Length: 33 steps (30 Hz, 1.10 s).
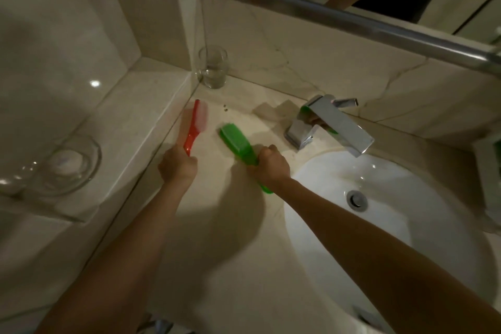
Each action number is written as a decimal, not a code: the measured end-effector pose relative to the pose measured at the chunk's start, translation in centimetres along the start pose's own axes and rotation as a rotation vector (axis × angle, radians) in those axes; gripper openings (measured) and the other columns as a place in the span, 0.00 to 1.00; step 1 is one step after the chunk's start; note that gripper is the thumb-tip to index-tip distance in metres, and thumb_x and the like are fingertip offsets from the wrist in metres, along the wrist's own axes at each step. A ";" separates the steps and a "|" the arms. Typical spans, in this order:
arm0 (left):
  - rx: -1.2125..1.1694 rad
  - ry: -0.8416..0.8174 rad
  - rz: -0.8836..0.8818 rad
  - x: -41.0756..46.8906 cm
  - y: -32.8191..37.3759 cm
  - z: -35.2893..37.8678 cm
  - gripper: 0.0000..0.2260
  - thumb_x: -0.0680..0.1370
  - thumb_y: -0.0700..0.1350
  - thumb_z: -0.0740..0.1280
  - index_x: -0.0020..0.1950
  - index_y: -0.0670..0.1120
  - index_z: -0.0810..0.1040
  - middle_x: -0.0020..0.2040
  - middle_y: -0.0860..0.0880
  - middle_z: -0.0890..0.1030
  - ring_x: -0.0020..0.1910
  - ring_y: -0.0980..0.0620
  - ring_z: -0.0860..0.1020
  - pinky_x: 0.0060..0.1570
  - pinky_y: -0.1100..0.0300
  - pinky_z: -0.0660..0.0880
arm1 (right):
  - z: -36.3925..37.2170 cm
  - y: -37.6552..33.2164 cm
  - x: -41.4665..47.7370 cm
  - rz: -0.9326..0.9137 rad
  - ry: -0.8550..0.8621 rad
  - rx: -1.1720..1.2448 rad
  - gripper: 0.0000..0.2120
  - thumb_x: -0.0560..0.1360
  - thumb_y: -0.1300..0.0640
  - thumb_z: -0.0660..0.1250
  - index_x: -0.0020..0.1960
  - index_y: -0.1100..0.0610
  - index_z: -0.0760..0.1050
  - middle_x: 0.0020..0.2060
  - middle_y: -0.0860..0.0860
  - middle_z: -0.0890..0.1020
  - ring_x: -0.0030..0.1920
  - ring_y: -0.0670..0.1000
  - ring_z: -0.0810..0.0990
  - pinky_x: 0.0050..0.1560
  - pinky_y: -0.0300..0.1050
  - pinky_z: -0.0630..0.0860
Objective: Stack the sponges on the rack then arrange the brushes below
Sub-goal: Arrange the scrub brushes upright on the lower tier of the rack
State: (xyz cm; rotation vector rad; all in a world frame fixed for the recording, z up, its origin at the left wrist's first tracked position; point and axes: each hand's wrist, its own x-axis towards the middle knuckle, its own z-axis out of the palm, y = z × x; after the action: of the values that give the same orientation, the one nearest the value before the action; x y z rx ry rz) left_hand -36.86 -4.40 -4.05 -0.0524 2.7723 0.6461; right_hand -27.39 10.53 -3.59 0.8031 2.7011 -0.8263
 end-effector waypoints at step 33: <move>-0.246 -0.298 0.688 -37.4 21.3 8.1 0.07 0.71 0.41 0.71 0.35 0.45 0.75 0.31 0.49 0.80 0.28 0.53 0.75 0.34 0.59 0.74 | -16.0 34.0 -30.3 0.230 0.505 0.930 0.14 0.68 0.76 0.59 0.38 0.58 0.72 0.29 0.56 0.76 0.23 0.43 0.76 0.33 0.41 0.71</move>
State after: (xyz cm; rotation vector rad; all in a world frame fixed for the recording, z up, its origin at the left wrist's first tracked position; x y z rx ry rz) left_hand -0.97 17.14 8.99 0.8988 2.3708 1.0482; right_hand 16.12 29.93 4.37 1.6415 2.4112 -2.0925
